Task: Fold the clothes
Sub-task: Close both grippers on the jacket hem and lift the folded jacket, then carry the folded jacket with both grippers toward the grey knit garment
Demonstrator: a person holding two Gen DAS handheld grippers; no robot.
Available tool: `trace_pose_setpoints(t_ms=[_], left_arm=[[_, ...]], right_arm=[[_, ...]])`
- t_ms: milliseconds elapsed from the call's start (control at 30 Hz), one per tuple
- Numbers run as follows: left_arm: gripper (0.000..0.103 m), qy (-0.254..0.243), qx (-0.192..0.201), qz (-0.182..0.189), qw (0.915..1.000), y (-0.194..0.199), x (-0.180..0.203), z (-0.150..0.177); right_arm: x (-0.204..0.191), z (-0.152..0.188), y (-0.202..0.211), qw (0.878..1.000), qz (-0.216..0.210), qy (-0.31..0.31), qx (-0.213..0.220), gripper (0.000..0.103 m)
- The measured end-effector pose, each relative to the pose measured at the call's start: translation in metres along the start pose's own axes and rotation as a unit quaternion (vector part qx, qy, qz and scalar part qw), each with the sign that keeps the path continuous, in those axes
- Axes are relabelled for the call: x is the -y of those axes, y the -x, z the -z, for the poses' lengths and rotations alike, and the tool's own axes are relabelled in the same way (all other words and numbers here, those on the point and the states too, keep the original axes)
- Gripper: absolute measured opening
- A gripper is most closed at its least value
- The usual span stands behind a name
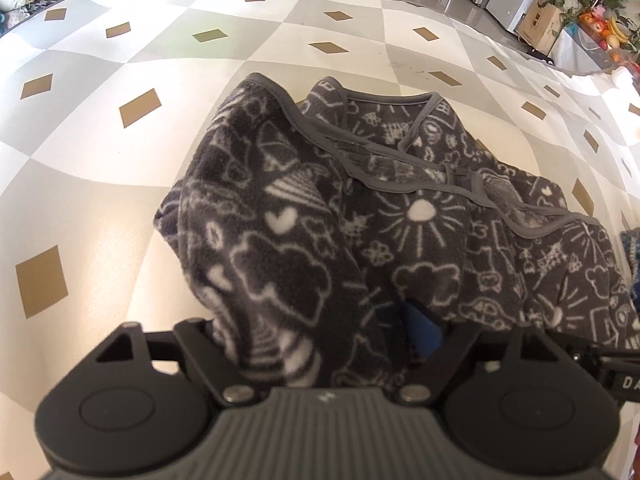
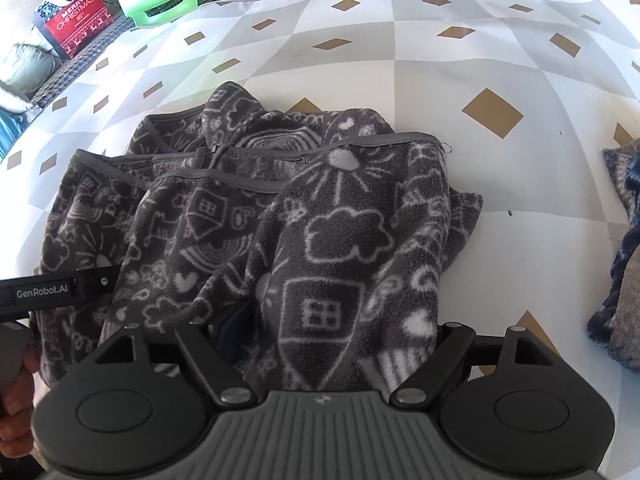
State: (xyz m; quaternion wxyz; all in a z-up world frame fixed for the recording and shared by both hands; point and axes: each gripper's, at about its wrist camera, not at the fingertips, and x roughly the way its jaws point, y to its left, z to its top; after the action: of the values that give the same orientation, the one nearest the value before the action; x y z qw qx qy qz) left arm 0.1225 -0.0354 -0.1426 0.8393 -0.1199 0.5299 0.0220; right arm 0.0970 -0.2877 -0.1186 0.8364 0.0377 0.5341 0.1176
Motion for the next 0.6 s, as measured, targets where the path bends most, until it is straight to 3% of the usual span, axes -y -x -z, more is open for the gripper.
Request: trace_pose_setpoints(t_ms=[33, 67, 233, 500, 600], left_arm=[[0.059, 0.003, 0.001, 0.005, 1.0, 0.002, 0.001, 0.0], [0.052, 0.004, 0.003, 0.006, 1.0, 0.003, 0.002, 0.0], [0.034, 0.008, 0.018, 0.001, 0.9998, 0.017, 0.005, -0.003], [0.032, 0.001, 0.06, 0.005, 0.9982, 0.045, 0.02, -0.008], [0.032, -0.002, 0.065, 0.003, 0.9979, 0.051, 0.026, -0.009]], right_arm=[[0.0, -0.001, 0.001, 1.0, -0.004, 0.0, 0.002, 0.061], [0.001, -0.002, 0.002, 1.0, -0.013, -0.005, 0.001, 0.055], [-0.006, -0.003, 0.013, 1.0, -0.007, 0.002, 0.014, 0.046], [-0.014, -0.012, 0.052, 0.997, -0.003, 0.022, 0.074, 0.045], [-0.014, -0.011, 0.057, 0.997, 0.001, 0.023, 0.073, 0.045]])
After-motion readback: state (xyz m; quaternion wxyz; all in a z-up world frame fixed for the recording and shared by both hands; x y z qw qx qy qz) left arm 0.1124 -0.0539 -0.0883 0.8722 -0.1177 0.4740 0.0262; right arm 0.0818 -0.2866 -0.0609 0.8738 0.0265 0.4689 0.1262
